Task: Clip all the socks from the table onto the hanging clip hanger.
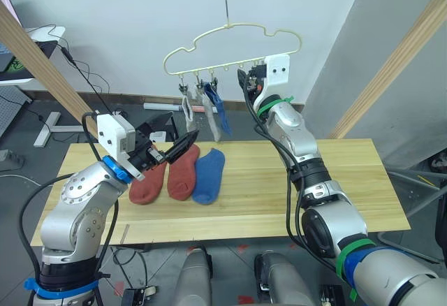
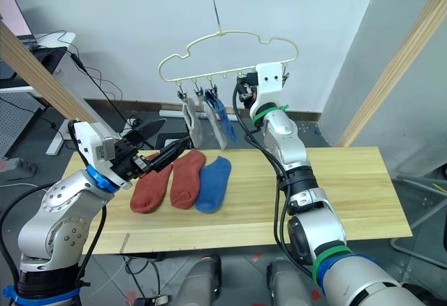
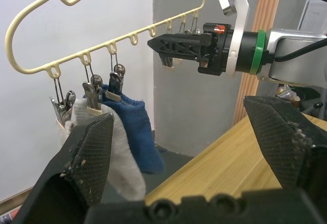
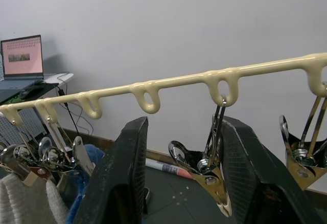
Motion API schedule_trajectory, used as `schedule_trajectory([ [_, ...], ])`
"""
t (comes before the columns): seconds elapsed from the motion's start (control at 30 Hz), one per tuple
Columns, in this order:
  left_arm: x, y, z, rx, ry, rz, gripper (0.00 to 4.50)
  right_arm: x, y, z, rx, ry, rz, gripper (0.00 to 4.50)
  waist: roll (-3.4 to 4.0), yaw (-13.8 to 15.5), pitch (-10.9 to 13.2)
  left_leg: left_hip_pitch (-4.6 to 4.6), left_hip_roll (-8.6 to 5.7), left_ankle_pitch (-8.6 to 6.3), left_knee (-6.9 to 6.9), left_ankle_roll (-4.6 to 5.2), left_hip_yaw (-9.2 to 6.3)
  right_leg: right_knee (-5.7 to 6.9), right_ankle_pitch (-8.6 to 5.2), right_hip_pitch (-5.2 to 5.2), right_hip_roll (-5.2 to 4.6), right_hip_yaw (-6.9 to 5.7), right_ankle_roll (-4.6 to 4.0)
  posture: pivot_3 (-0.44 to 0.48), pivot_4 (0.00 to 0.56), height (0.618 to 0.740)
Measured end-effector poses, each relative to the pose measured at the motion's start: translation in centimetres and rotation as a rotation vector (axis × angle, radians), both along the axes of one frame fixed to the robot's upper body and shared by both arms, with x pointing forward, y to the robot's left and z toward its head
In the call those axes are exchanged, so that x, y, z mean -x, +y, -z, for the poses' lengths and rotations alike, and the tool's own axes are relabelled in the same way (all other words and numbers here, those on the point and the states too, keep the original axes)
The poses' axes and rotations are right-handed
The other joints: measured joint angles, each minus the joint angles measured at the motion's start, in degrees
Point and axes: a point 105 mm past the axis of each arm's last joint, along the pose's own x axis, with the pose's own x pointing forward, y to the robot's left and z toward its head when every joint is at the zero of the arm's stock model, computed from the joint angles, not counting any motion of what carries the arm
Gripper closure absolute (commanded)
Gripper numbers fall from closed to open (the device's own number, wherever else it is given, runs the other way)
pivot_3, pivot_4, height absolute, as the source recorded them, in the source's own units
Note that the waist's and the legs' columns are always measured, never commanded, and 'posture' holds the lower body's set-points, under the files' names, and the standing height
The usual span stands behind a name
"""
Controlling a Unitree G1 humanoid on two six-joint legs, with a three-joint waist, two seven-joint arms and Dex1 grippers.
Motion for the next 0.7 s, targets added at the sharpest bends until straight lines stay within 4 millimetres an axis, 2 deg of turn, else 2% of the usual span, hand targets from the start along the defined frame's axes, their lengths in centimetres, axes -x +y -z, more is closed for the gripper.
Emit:
schedule_trajectory([
  [0.37, 0.0, -0.05, 0.02, 0.001, 0.001, 0.002, 0.0, -0.08, -0.02, 0.31, 0.008, 0.012, -0.002, 2.41, 0.0, 0.0, 0.0, 0.0, 0.0, 0.0, 0.0, 0.0, 0.0, 0.0, 0.0, 0.0, 0.0, 0.0, 0.0, 0.117, 0.232, 0.74],
  [0.47, 0.0, -0.06, 0.02, 0.001, 0.0, 0.002, 0.0, -0.09, -0.05, 0.3, 0.008, 0.012, -0.001, 3.03, 0.0, 0.0, 0.0, 0.0, 0.0, 0.0, 0.0, 0.0, 0.0, 0.0, 0.0, 0.0, 0.0, 0.0, 0.0, 0.117, 0.232, 0.74],
  [0.6, -0.01, -0.12, -0.01, 0.005, -0.001, 0.004, 0.0, -0.09, -0.09, 0.29, 0.008, 0.011, -0.001, 4.16, 0.0, 0.0, 0.0, 0.0, 0.0, 0.0, 0.0, 0.0, 0.0, 0.0, 0.0, 0.0, 0.0, 0.0, 0.0, 0.116, 0.231, 0.74],
  [0.67, -0.02, -0.18, 0.02, 0.007, 0.0, 0.005, 0.0, -0.09, -0.1, 0.28, 0.007, 0.011, 0.0, 4.49, 0.0, 0.0, 0.0, 0.0, 0.0, 0.0, 0.0, 0.0, 0.0, 0.0, 0.0, 0.0, 0.0, 0.0, 0.0, 0.116, 0.231, 0.74],
  [0.7, -0.02, -0.24, 0.06, 0.008, 0.001, 0.006, 0.0, -0.1, -0.11, 0.28, 0.007, 0.011, 0.0, 4.49, 0.0, 0.0, 0.0, 0.0, 0.0, 0.0, 0.0, 0.0, 0.0, 0.0, 0.0, 0.0, 0.0, 0.0, 0.0, 0.116, 0.231, 0.74],
])
